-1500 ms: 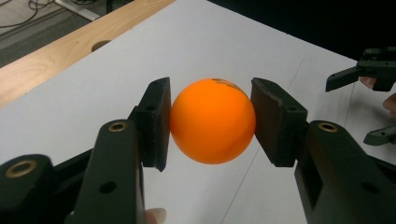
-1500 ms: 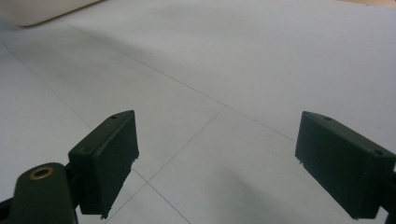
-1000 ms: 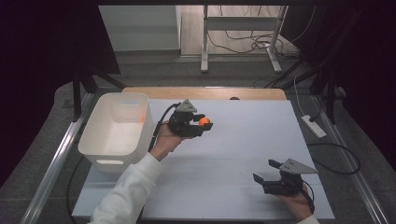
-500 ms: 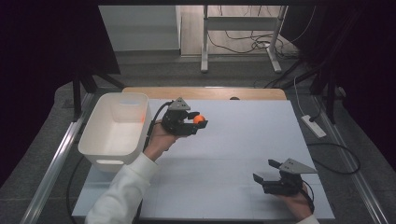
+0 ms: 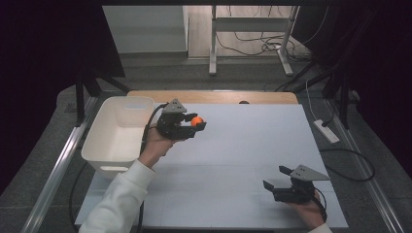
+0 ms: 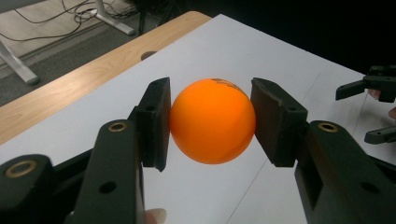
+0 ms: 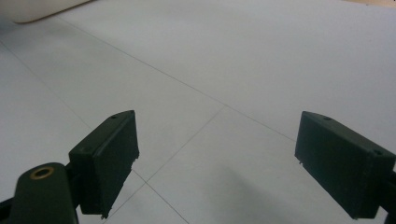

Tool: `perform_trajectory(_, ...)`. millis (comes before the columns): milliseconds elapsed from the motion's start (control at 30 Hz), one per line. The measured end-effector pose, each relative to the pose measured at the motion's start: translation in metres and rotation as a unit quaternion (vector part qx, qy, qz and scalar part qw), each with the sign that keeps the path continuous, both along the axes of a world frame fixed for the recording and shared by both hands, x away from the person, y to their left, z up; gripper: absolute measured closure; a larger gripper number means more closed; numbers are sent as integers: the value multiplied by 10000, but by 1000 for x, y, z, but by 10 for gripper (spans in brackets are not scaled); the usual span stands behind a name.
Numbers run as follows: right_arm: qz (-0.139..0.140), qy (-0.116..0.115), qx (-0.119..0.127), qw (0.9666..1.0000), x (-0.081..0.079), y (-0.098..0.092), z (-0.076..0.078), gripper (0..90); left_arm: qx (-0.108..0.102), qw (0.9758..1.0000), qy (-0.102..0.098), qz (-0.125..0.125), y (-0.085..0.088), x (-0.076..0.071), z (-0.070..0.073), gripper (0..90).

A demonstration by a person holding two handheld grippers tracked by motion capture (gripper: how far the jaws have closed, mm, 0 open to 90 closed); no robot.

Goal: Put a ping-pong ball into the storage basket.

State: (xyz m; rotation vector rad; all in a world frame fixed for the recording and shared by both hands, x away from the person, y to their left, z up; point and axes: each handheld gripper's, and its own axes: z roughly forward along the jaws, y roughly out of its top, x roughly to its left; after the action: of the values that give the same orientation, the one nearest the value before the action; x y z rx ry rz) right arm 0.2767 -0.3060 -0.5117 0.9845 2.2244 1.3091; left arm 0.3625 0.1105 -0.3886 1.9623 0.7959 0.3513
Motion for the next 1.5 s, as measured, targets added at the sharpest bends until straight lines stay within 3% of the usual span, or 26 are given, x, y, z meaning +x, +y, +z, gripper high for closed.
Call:
perform_trajectory(800, -11, -10, -21, 10000, 0, 1, 0, 134, -35, 9990, -138, 424, 39, -10, 9, 507)
perform_trajectory(1500, -5, -1, -44, 10000, 1, 1, 0, 134, -105, 9961, -196, 859, 76, -16, 15, 506)
